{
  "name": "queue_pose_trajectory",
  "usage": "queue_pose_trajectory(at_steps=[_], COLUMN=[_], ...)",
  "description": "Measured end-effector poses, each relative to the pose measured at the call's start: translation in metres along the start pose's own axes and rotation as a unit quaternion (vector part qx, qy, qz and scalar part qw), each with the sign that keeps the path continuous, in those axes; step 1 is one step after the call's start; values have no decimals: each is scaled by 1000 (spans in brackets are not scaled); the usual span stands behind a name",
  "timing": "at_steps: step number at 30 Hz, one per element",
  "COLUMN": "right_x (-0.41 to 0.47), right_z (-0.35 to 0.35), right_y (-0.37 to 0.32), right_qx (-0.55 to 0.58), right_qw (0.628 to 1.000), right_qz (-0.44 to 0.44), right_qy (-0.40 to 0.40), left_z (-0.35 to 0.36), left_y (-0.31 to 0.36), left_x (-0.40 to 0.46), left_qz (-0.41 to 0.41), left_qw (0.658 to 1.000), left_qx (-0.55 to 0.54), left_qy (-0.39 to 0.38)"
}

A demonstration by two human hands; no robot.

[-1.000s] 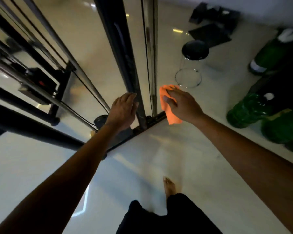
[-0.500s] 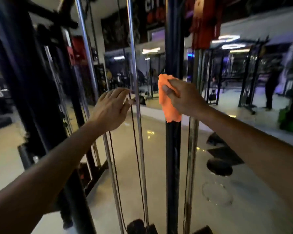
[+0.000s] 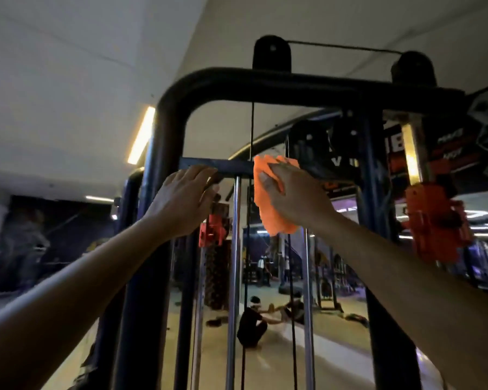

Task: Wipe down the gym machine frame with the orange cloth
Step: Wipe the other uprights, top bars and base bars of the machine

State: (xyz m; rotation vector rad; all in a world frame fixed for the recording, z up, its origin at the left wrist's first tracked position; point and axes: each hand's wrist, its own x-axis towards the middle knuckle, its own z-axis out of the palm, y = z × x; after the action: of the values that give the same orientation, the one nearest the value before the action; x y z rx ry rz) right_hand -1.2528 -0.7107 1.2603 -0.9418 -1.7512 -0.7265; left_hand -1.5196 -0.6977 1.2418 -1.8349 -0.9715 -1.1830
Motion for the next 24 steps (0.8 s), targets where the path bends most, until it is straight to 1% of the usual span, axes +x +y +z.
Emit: queue_pose_trajectory(at_steps=[4, 9, 13, 16, 18, 21, 22, 24], right_x=[42, 87, 101, 97, 99, 109, 115, 125], right_z=[27, 69, 118, 143, 153, 168, 173, 187], right_y=[10, 5, -9, -13, -13, -36, -51, -79], right_qx=[-2, -9, -87, -138, -152, -155, -154, -157], right_qw=[999, 997, 993, 985, 978, 971, 971, 970], right_qz=[-34, -58, -64, -60, -50, -4, -5, -43], right_qy=[22, 47, 42, 84, 131, 181, 185, 179], left_z=[5, 16, 20, 26, 31, 38, 40, 43], left_y=[-21, -56, -90, -120, -132, -141, -143, -145], left_x=[32, 50, 70, 72, 68, 64, 64, 64], left_qz=[-22, -22, -12, 27, 51, 47, 39, 24], left_qw=[999, 997, 995, 990, 991, 993, 992, 989], left_qx=[22, 63, 100, 137, 120, 50, 26, -24], left_qy=[22, 29, 26, 19, 39, 96, 115, 147])
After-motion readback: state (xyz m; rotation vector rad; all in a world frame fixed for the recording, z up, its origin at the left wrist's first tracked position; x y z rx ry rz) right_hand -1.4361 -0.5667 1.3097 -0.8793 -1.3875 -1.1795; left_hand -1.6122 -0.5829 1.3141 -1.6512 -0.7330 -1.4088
